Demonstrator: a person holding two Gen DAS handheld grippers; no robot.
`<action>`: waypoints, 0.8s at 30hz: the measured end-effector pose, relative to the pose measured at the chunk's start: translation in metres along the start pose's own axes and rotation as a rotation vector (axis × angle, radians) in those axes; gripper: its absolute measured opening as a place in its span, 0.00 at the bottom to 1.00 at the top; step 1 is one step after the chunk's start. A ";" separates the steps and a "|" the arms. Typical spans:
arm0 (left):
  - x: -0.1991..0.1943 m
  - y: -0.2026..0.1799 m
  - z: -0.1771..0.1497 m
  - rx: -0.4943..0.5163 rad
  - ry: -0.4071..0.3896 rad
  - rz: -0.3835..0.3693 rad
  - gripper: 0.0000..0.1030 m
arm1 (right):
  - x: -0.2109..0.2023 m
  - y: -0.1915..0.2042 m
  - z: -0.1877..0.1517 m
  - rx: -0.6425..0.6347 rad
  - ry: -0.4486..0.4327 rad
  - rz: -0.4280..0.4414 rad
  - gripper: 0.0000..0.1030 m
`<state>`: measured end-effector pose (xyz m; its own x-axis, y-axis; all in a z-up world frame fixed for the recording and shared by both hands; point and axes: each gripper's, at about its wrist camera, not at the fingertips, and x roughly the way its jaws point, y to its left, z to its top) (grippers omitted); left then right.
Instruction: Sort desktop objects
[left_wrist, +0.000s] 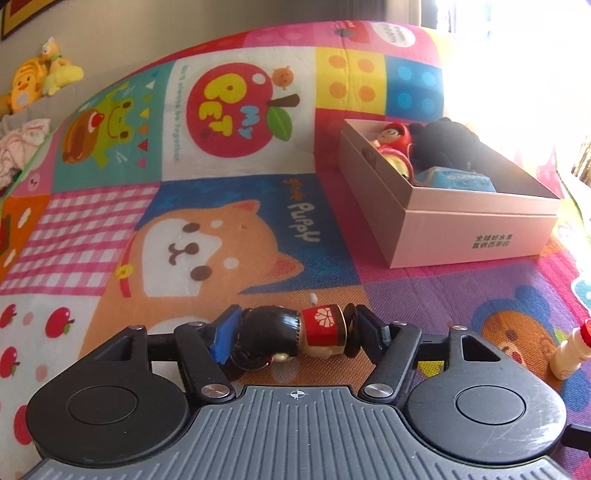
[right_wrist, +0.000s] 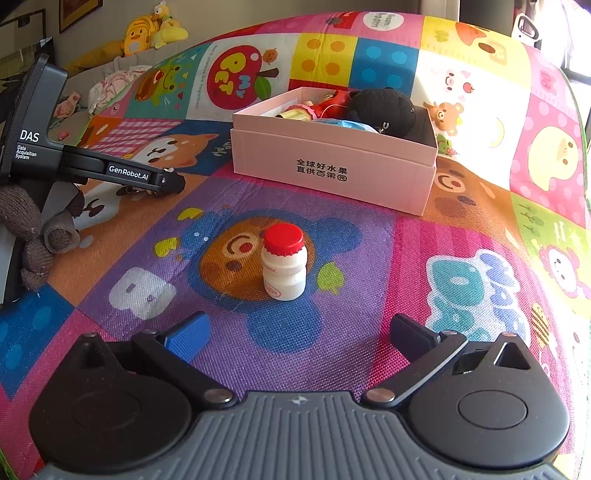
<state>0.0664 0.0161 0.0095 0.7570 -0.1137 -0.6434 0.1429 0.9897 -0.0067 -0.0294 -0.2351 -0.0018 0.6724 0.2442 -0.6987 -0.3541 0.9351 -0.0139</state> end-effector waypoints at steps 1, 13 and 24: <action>-0.002 0.000 -0.001 0.009 0.000 -0.018 0.69 | 0.000 0.000 0.000 0.000 0.000 0.000 1.00; -0.050 -0.011 -0.045 0.097 -0.005 -0.184 0.88 | -0.001 0.003 0.000 -0.020 -0.009 -0.017 1.00; -0.053 -0.015 -0.048 0.110 -0.018 -0.167 0.94 | 0.001 0.011 0.018 -0.043 -0.065 0.008 0.68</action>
<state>-0.0063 0.0115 0.0066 0.7277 -0.2782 -0.6269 0.3359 0.9415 -0.0279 -0.0205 -0.2199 0.0099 0.7096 0.2691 -0.6512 -0.3861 0.9216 -0.0399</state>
